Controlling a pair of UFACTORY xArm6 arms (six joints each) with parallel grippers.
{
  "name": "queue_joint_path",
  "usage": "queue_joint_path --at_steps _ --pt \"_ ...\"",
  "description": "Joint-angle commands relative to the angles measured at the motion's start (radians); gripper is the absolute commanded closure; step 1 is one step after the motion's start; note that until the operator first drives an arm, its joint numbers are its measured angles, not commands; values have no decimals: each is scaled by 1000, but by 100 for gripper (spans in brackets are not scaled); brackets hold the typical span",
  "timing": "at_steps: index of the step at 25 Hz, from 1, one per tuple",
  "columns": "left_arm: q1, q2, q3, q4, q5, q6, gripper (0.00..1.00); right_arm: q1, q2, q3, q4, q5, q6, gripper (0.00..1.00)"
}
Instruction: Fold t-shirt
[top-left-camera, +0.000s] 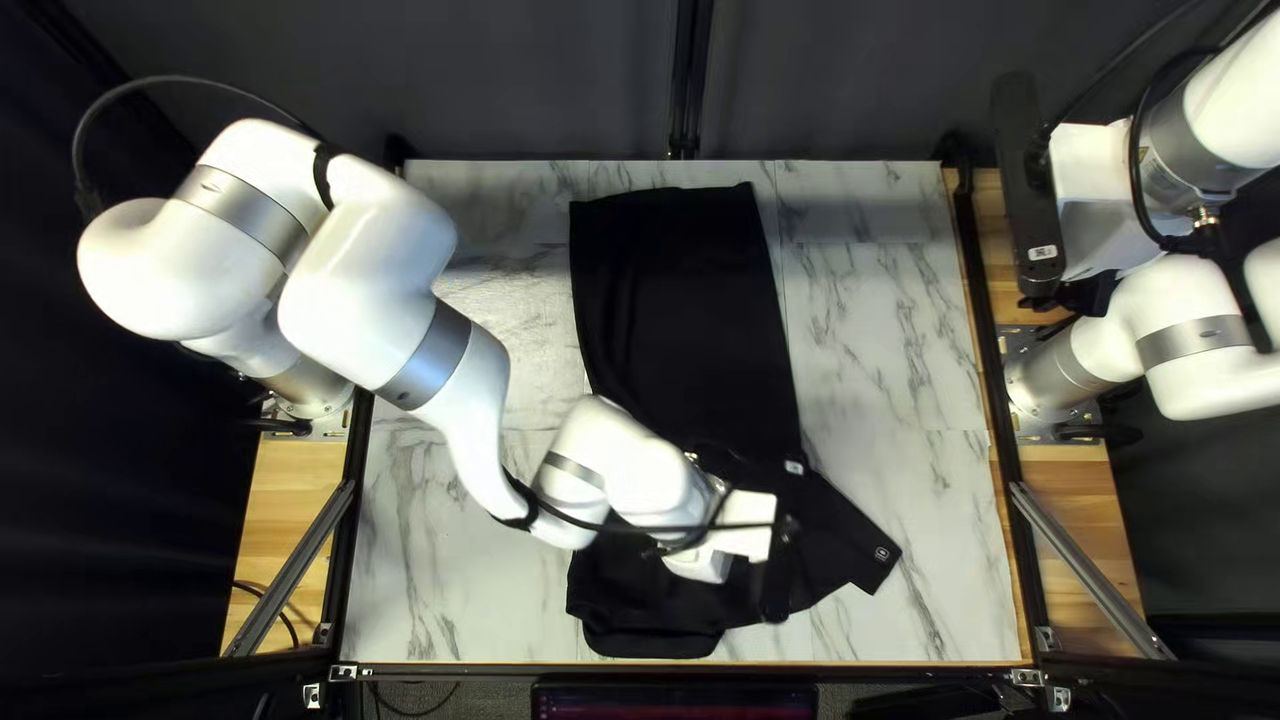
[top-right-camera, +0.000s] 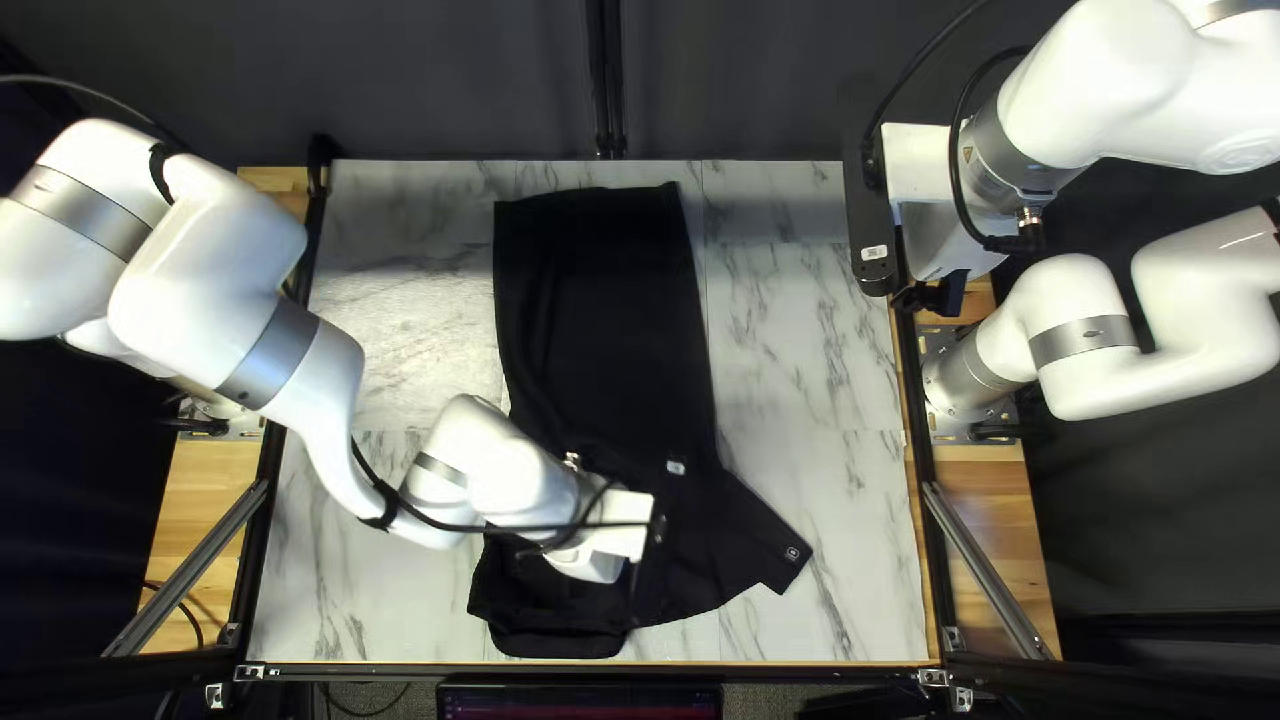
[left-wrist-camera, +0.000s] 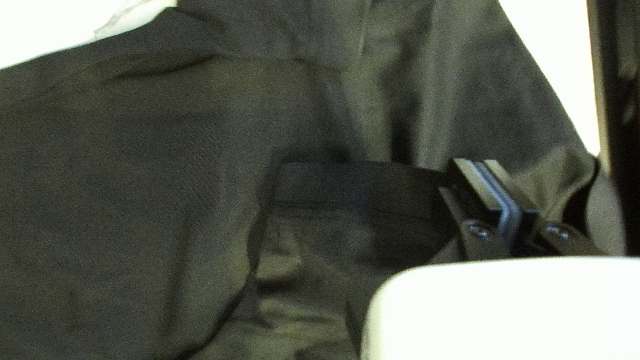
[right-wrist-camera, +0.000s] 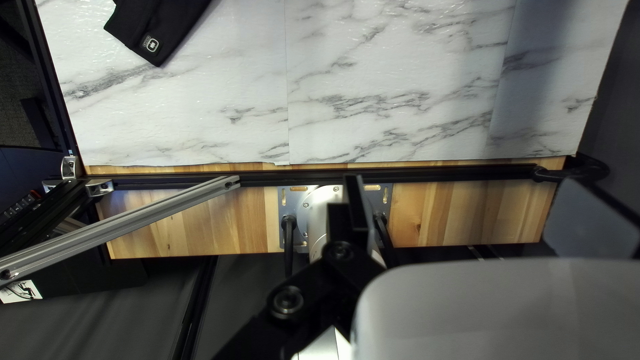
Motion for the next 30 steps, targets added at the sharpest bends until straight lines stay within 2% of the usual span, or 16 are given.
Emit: queue_joint_path --at_steps 1,4,6,9,10,14,15,18,20,22,27,30 --pt "4 -35 -25 795 23 -951 100 0 0 0 0 0 0 0" --pt "-17 -74 22 698 72 -862 100 0 0 0 0 0 0 0" --pt "-25 -129 82 595 106 -760 100 0 0 0 0 0 0 0" --pt "-36 -172 119 485 145 -652 100 0 0 0 0 0 0 0" --pt "-44 -187 126 421 171 -585 100 0 0 0 0 0 0 0" --pt "-50 -167 98 229 214 -368 100 0 0 0 0 0 0 0" --pt "-50 -160 90 152 226 -279 100 0 0 0 0 0 0 0" --pt "-58 -158 65 42 281 -141 100 0 0 0 0 0 0 0" --pt "-67 -159 46 32 315 -123 100 0 0 0 0 0 0 0" --pt "-75 -159 37 66 332 -163 100 0 0 0 0 0 0 0" --pt "-119 -152 32 265 398 -474 100 0 0 0 0 0 0 0" --pt "-148 -144 32 316 447 -582 100 0 0 0 0 0 0 0"
